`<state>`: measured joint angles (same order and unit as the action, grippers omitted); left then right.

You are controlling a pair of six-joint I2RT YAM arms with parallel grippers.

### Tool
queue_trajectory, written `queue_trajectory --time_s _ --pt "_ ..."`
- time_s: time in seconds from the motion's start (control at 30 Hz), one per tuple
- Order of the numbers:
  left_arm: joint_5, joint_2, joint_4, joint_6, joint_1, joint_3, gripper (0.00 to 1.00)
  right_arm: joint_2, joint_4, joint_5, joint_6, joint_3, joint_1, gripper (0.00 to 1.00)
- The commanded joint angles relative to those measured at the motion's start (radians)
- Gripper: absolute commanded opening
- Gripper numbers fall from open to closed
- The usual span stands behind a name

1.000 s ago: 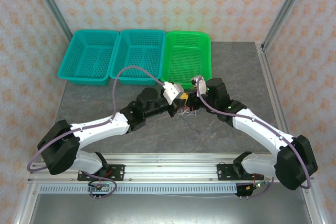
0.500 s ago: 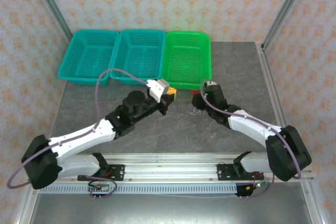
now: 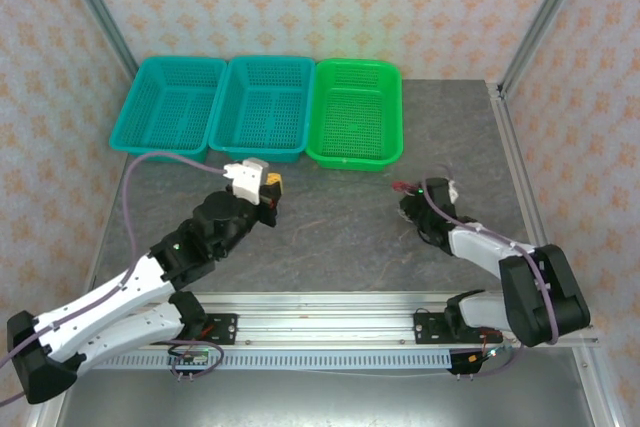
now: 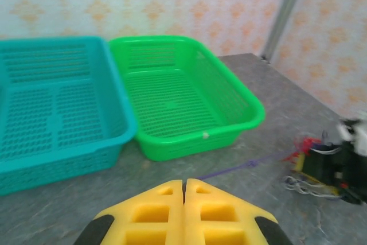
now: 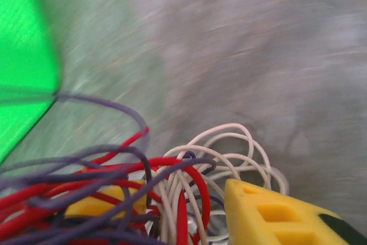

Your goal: Untangle the cables

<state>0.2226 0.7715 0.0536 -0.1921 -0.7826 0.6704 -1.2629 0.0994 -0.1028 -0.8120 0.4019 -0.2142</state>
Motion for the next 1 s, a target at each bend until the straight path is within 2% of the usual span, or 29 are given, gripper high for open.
queue_trajectory --time_s 0.0,0.13,0.33,0.43,0.57,0.67,0.8,0.97 --pt "0.132 -0.057 0.098 -0.096 0.088 -0.014 0.00 0.045 -0.095 0.073 -0.209 -0.049 0.122 0.37" --pt "0.080 -0.065 0.068 -0.126 0.122 -0.057 0.00 0.129 -0.125 0.082 -0.178 -0.051 0.142 0.37" --pt "-0.081 0.014 -0.025 -0.111 0.123 -0.108 0.00 0.226 -0.075 -0.112 0.000 -0.020 0.127 0.44" --pt "-0.100 0.045 -0.041 -0.126 0.122 -0.127 0.00 0.260 -0.124 -0.128 0.037 0.018 0.109 0.49" --pt "-0.168 0.041 -0.079 -0.110 0.122 -0.121 0.00 0.282 -0.126 -0.226 0.106 0.077 0.083 0.81" --pt "-0.251 0.025 -0.105 -0.081 0.122 -0.088 0.00 0.319 -0.193 -0.165 0.135 0.146 0.073 1.00" --pt "-0.360 0.027 -0.101 -0.045 0.116 0.018 0.00 0.442 -0.110 -0.071 0.117 0.153 0.075 0.99" --pt "-0.368 0.129 -0.166 -0.011 0.088 0.228 0.00 0.494 -0.049 -0.137 0.130 0.218 0.072 0.99"
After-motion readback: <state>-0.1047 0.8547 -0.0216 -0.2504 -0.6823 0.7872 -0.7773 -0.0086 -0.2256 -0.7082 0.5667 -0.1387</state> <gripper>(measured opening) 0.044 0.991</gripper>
